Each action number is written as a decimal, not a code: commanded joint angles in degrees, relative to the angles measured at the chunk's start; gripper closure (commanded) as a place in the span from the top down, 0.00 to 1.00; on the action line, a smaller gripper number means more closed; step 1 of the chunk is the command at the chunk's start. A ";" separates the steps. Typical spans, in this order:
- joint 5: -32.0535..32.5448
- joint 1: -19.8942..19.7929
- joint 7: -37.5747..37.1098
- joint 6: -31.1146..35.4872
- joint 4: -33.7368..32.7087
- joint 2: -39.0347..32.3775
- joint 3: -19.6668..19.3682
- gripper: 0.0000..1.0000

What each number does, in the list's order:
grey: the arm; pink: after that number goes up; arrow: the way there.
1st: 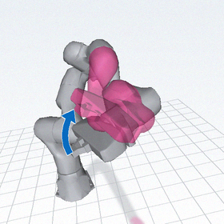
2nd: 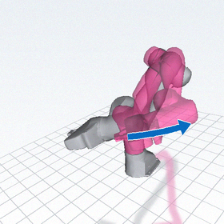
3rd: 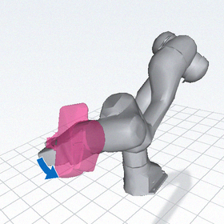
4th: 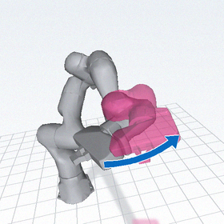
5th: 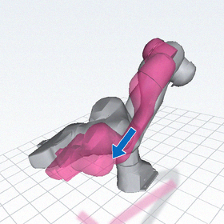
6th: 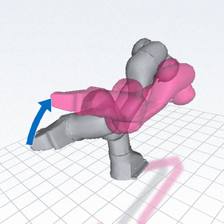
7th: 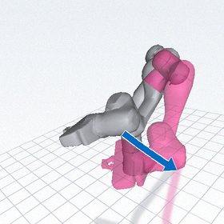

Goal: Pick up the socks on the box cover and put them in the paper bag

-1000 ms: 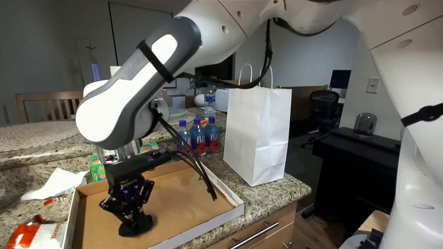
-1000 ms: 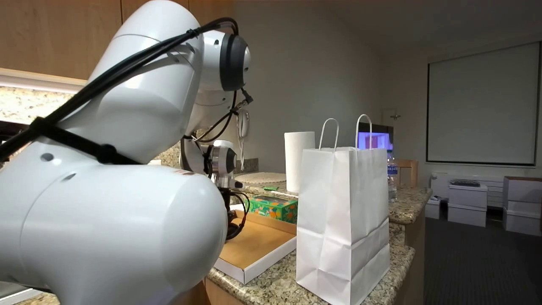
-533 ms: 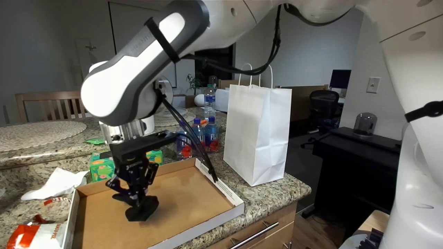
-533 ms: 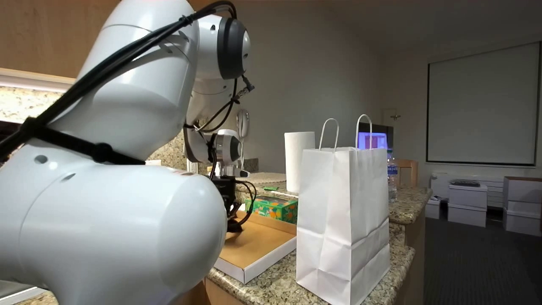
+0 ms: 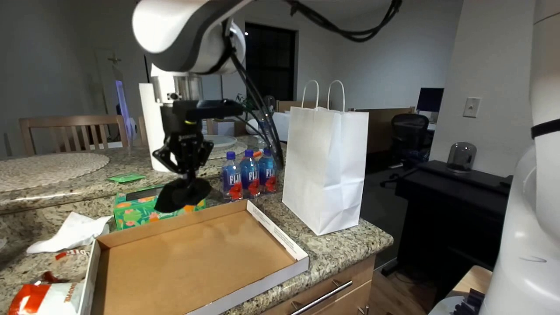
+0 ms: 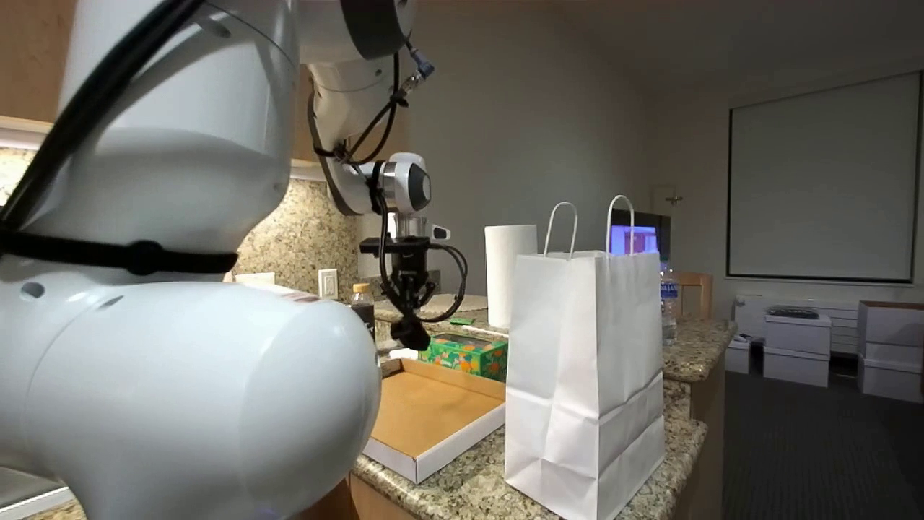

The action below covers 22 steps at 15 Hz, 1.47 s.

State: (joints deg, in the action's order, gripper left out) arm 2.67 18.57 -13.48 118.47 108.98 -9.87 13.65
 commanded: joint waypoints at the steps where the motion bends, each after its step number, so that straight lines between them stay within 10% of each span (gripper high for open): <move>1: -0.37 -3.02 4.60 -0.39 4.10 10.19 -1.04 0.08; 22: -3.31 -16.31 4.33 -4.45 4.52 39.40 -13.02 0.08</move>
State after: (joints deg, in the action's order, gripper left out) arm 1.39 4.75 -7.10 116.89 112.41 27.33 1.05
